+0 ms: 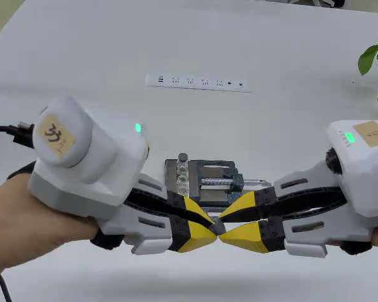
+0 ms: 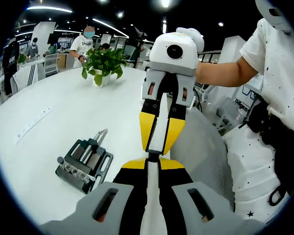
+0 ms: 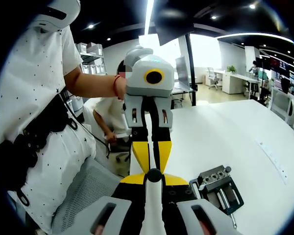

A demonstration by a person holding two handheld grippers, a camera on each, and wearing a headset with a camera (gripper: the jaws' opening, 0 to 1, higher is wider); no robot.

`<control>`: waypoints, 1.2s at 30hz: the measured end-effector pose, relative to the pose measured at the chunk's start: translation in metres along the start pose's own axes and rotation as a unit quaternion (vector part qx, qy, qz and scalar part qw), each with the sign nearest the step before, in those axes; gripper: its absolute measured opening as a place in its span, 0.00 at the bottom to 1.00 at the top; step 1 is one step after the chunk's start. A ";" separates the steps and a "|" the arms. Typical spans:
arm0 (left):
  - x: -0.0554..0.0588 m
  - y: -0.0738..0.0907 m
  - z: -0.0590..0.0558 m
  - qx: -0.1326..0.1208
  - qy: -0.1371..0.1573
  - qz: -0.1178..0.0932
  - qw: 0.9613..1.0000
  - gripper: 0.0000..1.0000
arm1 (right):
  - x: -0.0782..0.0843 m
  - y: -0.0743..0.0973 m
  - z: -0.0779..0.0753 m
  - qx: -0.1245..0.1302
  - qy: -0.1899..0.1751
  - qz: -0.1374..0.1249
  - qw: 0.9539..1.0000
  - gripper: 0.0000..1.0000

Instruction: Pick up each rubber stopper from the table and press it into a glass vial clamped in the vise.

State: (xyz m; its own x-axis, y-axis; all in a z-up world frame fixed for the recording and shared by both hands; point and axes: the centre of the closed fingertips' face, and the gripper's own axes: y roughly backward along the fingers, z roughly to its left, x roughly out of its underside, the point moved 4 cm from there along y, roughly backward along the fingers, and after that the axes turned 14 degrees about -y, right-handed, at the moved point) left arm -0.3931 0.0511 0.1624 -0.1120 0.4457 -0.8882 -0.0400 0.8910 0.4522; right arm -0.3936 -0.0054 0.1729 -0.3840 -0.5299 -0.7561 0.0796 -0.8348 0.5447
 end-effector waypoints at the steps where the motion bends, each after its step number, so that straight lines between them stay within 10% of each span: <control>1: 0.000 0.000 0.000 0.000 0.000 0.000 1.000 0.04 | 0.000 0.000 0.000 -0.001 -0.001 0.000 1.000 0.06; 36: 0.001 0.007 0.001 -0.004 0.007 -0.021 1.000 0.04 | -0.006 0.000 0.000 -0.021 -0.043 -0.012 0.999 0.03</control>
State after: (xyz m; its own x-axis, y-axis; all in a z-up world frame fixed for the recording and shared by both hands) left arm -0.3929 0.0577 0.1646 -0.1236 0.4063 -0.9053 -0.0533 0.9083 0.4149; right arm -0.3910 -0.0026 0.1771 -0.4638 -0.4957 -0.7343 0.1070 -0.8541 0.5090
